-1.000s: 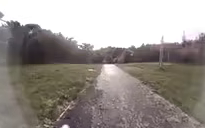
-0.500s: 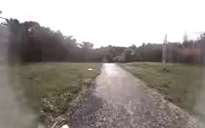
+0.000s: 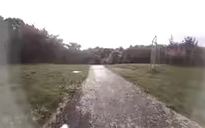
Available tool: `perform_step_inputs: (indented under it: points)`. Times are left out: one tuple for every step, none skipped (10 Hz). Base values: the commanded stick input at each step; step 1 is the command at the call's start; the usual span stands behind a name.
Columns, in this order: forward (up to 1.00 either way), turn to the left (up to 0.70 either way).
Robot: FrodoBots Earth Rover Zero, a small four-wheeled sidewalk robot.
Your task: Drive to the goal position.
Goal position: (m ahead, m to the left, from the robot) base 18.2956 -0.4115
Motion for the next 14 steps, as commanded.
perform_step_inputs:
  points:
    - [1.0, 0.0]
    - [1.0, 0.0]
    - [1.0, 0.0]
    - [1.0, 0.0]
    - [1.0, 0.0]
    - [1.0, 0.0]
    - [1.0, 0.0]
    - [1.0, 0.0]
    - [1.0, 0.0]
    - [1.0, 0.0]
    - [1.0, 0.0]
    - [1.0, 0.0]
    - [1.0, 0.0]
    - [1.0, 0.0]
